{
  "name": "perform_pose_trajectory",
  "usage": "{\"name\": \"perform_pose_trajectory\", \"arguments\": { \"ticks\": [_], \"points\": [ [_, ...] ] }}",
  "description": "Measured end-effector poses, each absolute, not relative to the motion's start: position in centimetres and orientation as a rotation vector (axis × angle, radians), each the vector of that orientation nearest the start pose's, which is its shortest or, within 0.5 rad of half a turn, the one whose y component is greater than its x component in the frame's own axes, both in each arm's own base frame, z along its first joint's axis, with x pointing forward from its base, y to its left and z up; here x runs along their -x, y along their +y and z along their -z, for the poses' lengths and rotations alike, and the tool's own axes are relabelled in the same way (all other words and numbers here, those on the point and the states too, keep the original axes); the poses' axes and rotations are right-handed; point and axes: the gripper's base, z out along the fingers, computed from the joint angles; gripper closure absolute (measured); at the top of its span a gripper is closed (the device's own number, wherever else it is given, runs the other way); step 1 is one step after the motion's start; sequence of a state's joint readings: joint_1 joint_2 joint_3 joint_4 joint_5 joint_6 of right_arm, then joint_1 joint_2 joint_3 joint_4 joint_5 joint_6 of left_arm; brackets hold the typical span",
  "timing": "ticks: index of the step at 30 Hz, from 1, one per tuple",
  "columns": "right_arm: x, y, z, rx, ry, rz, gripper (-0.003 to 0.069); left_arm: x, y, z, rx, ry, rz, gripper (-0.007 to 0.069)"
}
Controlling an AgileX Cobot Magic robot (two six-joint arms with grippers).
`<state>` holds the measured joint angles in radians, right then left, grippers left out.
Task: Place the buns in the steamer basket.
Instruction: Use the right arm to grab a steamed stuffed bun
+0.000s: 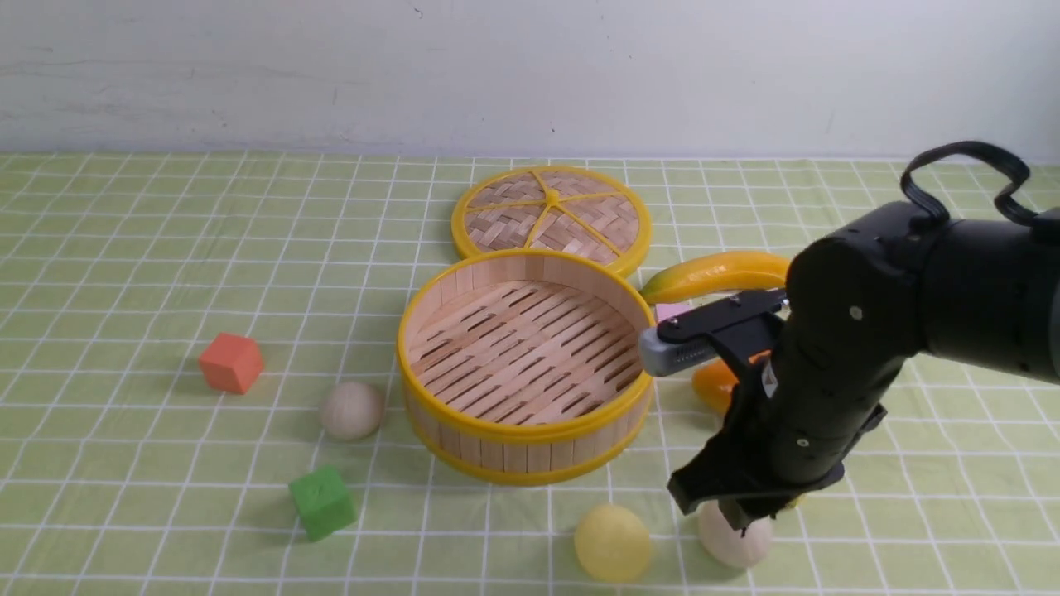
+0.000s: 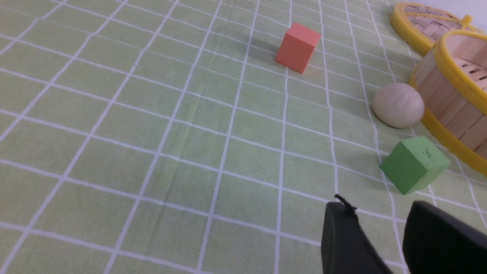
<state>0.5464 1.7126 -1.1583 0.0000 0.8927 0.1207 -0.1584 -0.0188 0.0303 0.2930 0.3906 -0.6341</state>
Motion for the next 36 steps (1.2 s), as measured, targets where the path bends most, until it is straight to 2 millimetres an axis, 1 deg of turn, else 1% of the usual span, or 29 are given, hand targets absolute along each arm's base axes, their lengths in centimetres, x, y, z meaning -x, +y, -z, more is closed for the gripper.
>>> {"name": "perform_pose_trajectory", "arguments": {
  "ticks": [3, 8, 12, 18, 24, 27, 29, 32, 33, 34, 36],
  "points": [
    [-28.6, 17.1, -21.1, 0.651, 2.857, -0.052, 0.0418, -5.3, 0.2, -17.0, 0.266, 1.858, 0.256, 0.0391],
    [-28.9, 17.3, -20.8, 0.640, 2.847, -0.069, 0.0418, -5.3, 0.2, -17.0, 0.266, 1.858, 0.256, 0.0391],
    [-29.0, 17.6, -20.0, 0.617, 2.878, -0.101, 0.0418, -5.3, 0.2, -17.0, 0.266, 1.858, 0.256, 0.0391],
    [-29.3, 17.6, -18.7, 0.641, 2.904, -0.061, 0.0418, -5.3, 0.2, -17.0, 0.266, 1.858, 0.256, 0.0391],
    [-29.3, 17.6, -18.5, 0.650, 2.909, -0.047, 0.0424, -5.3, 0.2, -17.0, 0.266, 1.858, 0.256, 0.0391],
    [-29.3, 17.6, -18.5, 0.651, 2.917, -0.043, 0.0459, -5.3, 0.2, -17.0, 0.266, 1.858, 0.256, 0.0391],
    [-29.2, 17.5, -18.5, 0.653, 2.924, -0.039, 0.0496, -5.3, 0.2, -17.0, 0.266, 1.858, 0.256, 0.0391],
    [-29.2, 17.5, -18.5, 0.655, 2.934, -0.034, 0.0592, -5.3, 0.2, -17.0, 0.266, 1.858, 0.256, 0.0391],
    [-29.2, 17.5, -18.5, 0.655, 2.934, -0.034, 0.0598, -5.3, 0.2, -17.0, 0.266, 1.858, 0.256, 0.0391],
    [-29.1, 17.5, -18.5, 0.655, 2.937, -0.032, 0.0644, -5.3, 0.2, -17.0, 0.266, 1.858, 0.256, 0.0391],
    [-29.2, 17.5, -18.6, 0.655, 2.937, -0.032, 0.0655, -5.3, 0.2, -17.0, 0.266, 1.858, 0.256, 0.0391]
  ]
}}
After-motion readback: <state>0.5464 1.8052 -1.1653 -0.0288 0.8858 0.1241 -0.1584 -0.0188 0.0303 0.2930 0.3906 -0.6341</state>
